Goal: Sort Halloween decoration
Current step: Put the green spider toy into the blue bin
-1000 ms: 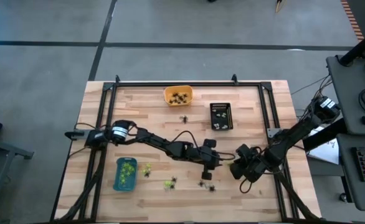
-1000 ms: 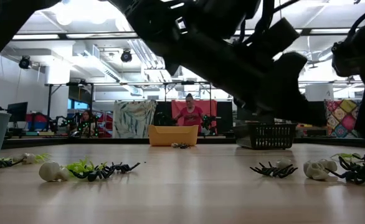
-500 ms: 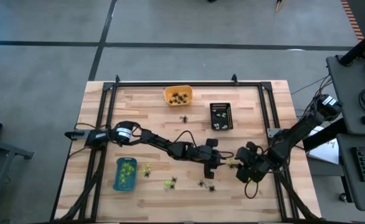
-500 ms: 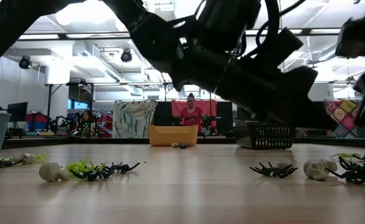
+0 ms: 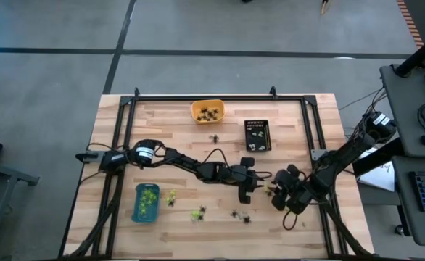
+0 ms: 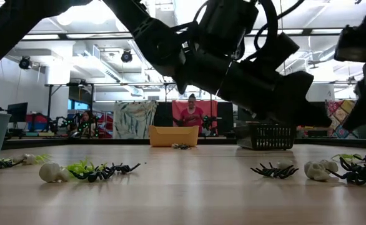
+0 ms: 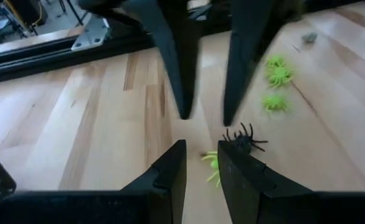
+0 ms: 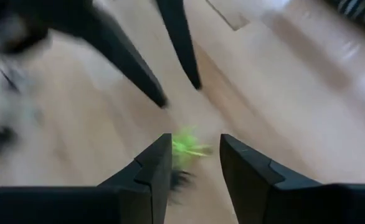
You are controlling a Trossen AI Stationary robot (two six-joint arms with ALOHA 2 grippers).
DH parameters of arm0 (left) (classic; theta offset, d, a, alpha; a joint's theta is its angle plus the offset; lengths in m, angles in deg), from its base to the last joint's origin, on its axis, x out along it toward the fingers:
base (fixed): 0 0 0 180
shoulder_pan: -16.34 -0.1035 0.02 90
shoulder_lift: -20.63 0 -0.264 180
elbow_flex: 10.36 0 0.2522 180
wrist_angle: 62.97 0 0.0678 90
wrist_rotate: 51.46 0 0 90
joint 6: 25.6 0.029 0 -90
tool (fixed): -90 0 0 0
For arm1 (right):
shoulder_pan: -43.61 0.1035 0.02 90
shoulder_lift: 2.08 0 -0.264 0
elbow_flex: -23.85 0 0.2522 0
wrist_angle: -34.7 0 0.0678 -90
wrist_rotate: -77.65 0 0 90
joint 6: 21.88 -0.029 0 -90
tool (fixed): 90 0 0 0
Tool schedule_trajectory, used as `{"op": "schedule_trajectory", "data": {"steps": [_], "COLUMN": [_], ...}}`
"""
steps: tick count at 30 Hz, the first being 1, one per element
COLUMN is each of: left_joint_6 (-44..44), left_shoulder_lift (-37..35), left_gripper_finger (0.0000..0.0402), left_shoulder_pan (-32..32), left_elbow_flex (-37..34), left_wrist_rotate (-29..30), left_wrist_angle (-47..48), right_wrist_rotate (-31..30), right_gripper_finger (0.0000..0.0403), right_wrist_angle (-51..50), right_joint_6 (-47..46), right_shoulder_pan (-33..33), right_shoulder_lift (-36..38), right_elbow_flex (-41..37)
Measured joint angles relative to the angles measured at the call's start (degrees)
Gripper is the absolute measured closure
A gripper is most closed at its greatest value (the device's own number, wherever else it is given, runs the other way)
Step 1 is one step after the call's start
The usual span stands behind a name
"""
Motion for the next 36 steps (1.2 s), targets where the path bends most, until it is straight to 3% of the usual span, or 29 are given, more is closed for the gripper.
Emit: {"op": "schedule_trajectory", "data": {"steps": [5, 11, 16, 24, 36], "left_joint_6": [0.26, 0.26, 0.26, -0.52, -1.30], "left_shoulder_lift": [0.00, 0.00, 0.00, 2.99, 3.45], "left_gripper_finger": [0.0327, 0.0327, 0.0327, 0.0327, 0.0327], "left_shoulder_pan": [0.06, -0.06, -0.02, -0.12, -0.11], "left_elbow_flex": [0.00, 0.00, -0.11, -0.10, -0.11], "left_wrist_rotate": [-0.07, -0.09, -0.09, -0.09, -0.07], "left_wrist_angle": [0.15, 0.18, -0.88, -5.51, -4.30], "right_wrist_rotate": [-0.70, 3.05, 4.50, 3.91, 3.91], "right_gripper_finger": [0.0284, 0.0299, 0.0309, 0.0309, 0.0312], "right_wrist_angle": [1.46, -1.79, -1.61, -1.47, -1.47], "right_joint_6": [-18.60, -31.75, -30.78, -20.82, -19.16], "right_shoulder_pan": [0.00, -0.13, 0.02, 0.02, 0.02], "right_shoulder_lift": [-0.24, -0.28, -0.28, -0.28, -0.28], "right_elbow_flex": [0.00, -0.12, -0.24, -0.32, -0.66]}}
